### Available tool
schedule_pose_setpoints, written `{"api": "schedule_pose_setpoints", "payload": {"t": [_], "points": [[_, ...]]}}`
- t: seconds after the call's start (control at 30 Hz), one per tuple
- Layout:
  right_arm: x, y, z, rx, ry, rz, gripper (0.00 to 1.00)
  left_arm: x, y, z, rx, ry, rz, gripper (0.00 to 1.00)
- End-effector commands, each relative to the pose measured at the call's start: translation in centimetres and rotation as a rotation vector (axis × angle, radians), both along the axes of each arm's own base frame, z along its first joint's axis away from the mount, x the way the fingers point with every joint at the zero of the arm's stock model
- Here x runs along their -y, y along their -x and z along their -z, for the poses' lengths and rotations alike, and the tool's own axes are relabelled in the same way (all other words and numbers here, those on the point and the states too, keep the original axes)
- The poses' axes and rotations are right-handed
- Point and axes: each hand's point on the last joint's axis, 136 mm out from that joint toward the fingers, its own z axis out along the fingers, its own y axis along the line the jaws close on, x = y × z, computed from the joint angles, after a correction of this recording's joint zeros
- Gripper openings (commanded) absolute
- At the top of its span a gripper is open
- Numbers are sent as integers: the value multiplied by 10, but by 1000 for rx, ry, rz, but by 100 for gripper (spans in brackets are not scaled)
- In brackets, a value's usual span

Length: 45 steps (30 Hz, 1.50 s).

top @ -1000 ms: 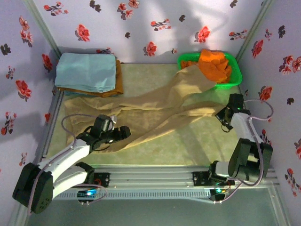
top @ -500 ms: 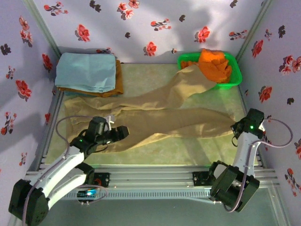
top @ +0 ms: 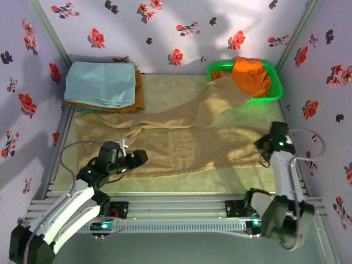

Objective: Fold and stack the trousers

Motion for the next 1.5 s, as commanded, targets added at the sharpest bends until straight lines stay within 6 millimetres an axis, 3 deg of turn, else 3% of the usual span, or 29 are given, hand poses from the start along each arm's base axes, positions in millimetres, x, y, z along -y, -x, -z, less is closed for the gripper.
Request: {"api": "schedule_pose_setpoints", "payload": {"t": [0.0,0.03,0.13,0.23,0.33,0.47,0.57,0.73,0.83,0.9,0.97,1.07,1.13,1.2,1.27,1.37,1.47], "points": [[-53,-19,30,-7,-87,-78,13,-8,-19,11,-10,-41,-93,77],[-64,-24,40,-20,-102,-91,1,-10,-28,12,-2,-74,-111,78],[-86,-32,68,-63,-164,-120,0,-22,-55,27,-20,-146,-188,74],[-92,-24,92,-110,-209,-113,0,-38,-62,60,-142,-112,-278,62],[-101,-7,102,-122,-274,-115,0,-52,-50,86,-233,-80,-370,55],[-106,23,108,-137,-337,-92,0,-75,-15,110,-340,-30,-515,54],[-103,44,107,-174,-334,-96,0,-83,6,107,-354,-11,-554,50],[-94,79,96,-186,-313,-77,0,-100,40,84,-363,-36,-591,49],[-92,91,85,-139,-323,-72,0,-105,54,79,-371,-24,-615,48],[-97,80,60,-42,-348,-112,0,-103,55,75,-368,-10,-604,47],[-91,64,31,51,-302,-130,3,-99,44,59,-321,0,-578,47],[-82,32,-3,135,-211,-150,4,-93,12,20,-225,-29,-514,48],[-89,1,-13,147,-229,-178,2,-82,-15,2,-196,-53,-443,49],[-103,-31,-13,145,-278,-211,0,-68,-45,-16,-155,-50,-382,50],[-112,-55,-3,120,-319,-206,0,-59,-73,-20,-132,-63,-347,50],[-133,-97,13,148,-370,-142,0,-48,-112,-10,-131,-68,-334,50],[-133,-108,45,99,-322,-57,0,-43,-136,13,-148,-75,-350,50]]}}
